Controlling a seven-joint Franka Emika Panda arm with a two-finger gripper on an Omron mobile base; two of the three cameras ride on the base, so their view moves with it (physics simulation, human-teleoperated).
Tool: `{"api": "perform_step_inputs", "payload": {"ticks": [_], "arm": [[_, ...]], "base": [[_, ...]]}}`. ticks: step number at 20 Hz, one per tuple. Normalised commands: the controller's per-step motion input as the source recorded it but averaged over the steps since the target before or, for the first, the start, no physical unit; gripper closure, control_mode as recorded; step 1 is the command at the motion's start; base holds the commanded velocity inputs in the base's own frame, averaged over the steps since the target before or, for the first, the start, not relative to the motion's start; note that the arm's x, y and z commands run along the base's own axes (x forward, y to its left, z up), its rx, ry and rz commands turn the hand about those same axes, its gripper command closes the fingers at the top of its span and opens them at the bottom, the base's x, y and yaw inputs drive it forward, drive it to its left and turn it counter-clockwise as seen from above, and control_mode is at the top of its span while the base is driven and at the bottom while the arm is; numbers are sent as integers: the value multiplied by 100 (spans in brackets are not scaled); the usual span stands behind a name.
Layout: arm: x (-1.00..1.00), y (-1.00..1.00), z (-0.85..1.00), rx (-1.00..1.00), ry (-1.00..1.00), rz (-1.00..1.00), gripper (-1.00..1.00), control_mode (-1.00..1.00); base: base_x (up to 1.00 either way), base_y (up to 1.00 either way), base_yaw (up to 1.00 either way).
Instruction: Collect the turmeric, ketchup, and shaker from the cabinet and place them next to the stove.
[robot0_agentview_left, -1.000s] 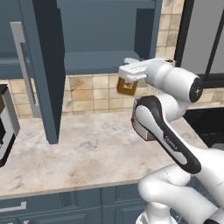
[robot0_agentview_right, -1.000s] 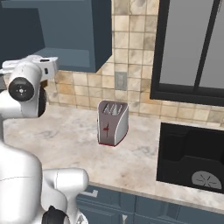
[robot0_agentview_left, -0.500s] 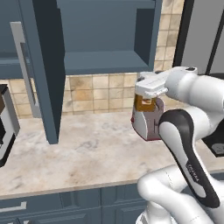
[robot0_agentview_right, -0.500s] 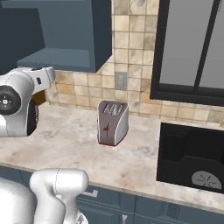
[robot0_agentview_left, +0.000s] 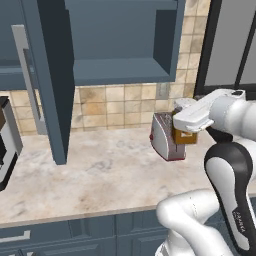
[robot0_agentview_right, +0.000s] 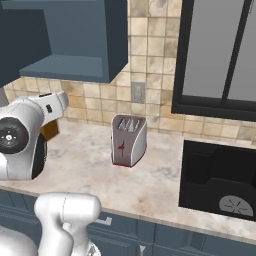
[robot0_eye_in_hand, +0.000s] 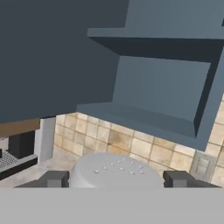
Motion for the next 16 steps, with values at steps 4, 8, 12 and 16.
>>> {"api": "perform_step_inputs", "payload": {"ticks": [4, 8, 12, 16], "arm": [[-23, 0, -10, 0, 0, -1, 100, -100], [-43, 0, -12, 0, 0, -9, 100, -100], [-50, 0, -13, 0, 0, -11, 100, -100], [0, 0, 0, 0, 0, 0, 100, 100]], "base": [[0, 0, 0], [0, 0, 0], [0, 0, 0], [-65, 0, -16]]}}
